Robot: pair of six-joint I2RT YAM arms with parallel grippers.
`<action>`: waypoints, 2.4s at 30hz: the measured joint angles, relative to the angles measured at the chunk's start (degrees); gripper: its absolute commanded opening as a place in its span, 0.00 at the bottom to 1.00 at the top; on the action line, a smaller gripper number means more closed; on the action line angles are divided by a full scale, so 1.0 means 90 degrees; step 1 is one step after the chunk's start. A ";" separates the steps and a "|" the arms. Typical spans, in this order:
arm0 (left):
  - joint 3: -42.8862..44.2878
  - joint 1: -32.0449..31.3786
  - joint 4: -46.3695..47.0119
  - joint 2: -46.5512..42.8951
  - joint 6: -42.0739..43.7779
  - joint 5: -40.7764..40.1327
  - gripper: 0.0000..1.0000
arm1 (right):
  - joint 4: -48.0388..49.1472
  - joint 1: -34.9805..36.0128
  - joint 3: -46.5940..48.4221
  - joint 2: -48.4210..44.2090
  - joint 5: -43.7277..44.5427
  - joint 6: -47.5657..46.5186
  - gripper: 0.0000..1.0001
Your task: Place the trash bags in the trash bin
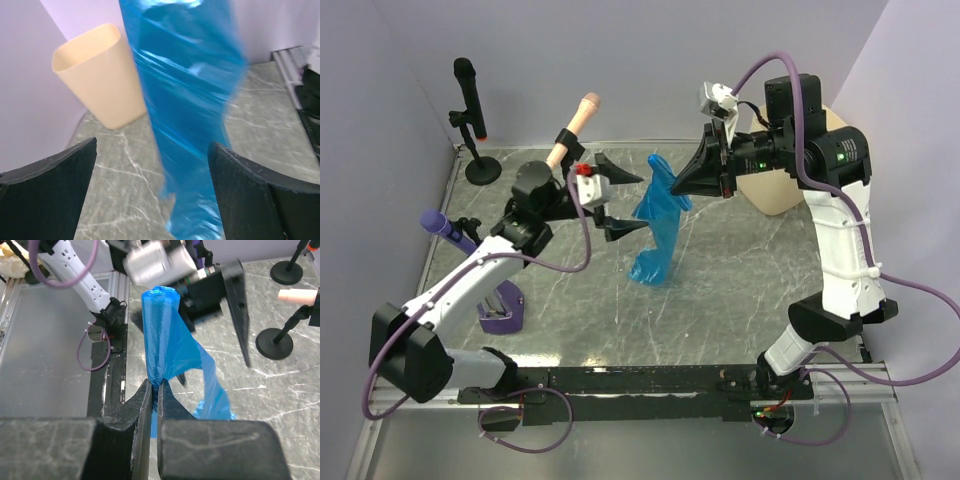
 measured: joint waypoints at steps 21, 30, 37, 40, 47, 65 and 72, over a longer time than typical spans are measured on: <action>-0.0301 -0.0911 0.0374 -0.0369 0.0508 -0.4291 0.36 | 0.0194 -0.0384 0.0712 0.0481 0.0500 0.1319 0.00; 0.0947 -0.0911 -0.1341 -0.1377 0.1481 -0.5578 0.40 | 0.2584 0.0316 0.0644 0.0923 -0.0165 0.2630 0.00; 0.1292 -0.0908 -0.2846 -0.1916 0.1559 -0.4539 0.82 | 0.3886 -0.0017 -0.1698 -0.0100 -0.0923 0.3366 0.00; 0.0821 -0.0923 -0.3181 -0.1987 0.1154 -0.4119 0.88 | 0.4172 -0.0442 -0.3092 -0.0539 -0.1234 0.3422 0.00; 0.0559 -0.0495 -0.3796 -0.1144 0.0704 -0.3342 0.85 | 0.3536 -0.1149 -0.5022 -0.0306 -0.1083 0.2897 0.00; -0.1185 -0.0124 -0.0658 0.2198 -0.1661 -0.2395 0.71 | 0.3619 -0.1707 -0.8109 0.0520 0.2526 0.3203 0.26; -0.0998 -0.0073 -0.0716 0.2929 -0.1455 -0.2608 0.70 | 0.3628 -0.1715 -0.8121 0.1093 0.4175 0.3298 0.61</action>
